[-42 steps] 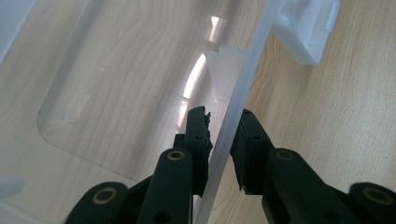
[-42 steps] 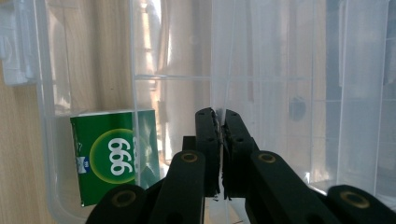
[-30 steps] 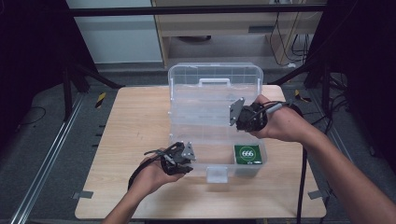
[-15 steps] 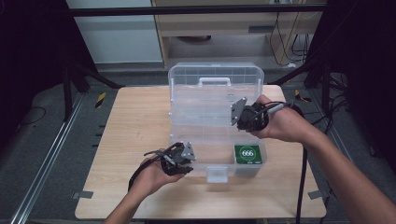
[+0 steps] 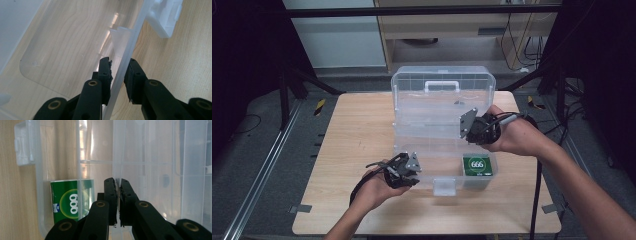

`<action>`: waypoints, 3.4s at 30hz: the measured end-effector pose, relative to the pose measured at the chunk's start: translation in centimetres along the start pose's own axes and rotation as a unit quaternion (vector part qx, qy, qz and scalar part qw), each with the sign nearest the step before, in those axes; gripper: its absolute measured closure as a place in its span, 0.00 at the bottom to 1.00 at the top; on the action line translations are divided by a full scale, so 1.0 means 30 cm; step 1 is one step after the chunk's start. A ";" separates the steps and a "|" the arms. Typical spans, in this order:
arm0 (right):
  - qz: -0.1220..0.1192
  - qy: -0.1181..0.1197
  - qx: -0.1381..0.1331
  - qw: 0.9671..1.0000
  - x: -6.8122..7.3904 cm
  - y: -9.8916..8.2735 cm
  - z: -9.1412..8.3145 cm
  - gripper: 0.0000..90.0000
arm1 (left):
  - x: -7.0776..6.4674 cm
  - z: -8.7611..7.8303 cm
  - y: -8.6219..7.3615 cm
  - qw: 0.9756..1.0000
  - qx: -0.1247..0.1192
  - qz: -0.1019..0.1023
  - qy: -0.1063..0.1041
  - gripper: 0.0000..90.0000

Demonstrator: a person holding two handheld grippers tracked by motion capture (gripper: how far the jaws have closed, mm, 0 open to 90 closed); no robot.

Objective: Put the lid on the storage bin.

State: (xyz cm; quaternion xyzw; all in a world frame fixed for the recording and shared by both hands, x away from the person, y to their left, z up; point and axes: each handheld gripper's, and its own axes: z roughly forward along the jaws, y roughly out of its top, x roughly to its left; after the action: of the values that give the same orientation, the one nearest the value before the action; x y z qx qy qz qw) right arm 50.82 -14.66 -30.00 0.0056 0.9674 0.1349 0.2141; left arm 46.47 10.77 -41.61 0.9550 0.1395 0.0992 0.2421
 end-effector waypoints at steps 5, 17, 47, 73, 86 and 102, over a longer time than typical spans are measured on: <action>0.000 0.003 0.001 1.000 0.015 -0.005 -0.001 0.96 | 0.000 0.000 -0.001 1.000 -0.002 0.001 0.001 0.84; 0.002 0.006 -0.006 1.000 0.027 -0.019 -0.001 0.95 | -0.003 -0.001 -0.004 1.000 -0.003 0.001 0.002 0.84; -0.004 0.018 -0.006 1.000 0.069 -0.024 0.004 0.95 | -0.015 0.001 -0.012 1.000 -0.012 -0.023 0.002 0.83; -0.008 0.027 -0.008 1.000 0.087 -0.030 0.009 0.95 | -0.025 0.002 -0.013 0.999 -0.013 -0.033 0.006 0.82; -0.008 0.031 -0.009 0.999 0.091 -0.033 0.010 0.94 | -0.013 0.001 -0.009 1.000 -0.011 0.000 0.013 0.82; -0.007 0.032 -0.012 0.999 0.090 -0.040 0.008 0.94 | -0.052 -0.148 0.011 0.997 -0.074 -0.003 0.015 0.64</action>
State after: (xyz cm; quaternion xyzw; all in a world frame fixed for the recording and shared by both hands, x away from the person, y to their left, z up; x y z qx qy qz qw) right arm 48.52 -15.57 -31.64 -0.0085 0.9722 0.1448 0.1838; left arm 43.93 11.93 -37.80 0.9326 0.1382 0.1227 0.3101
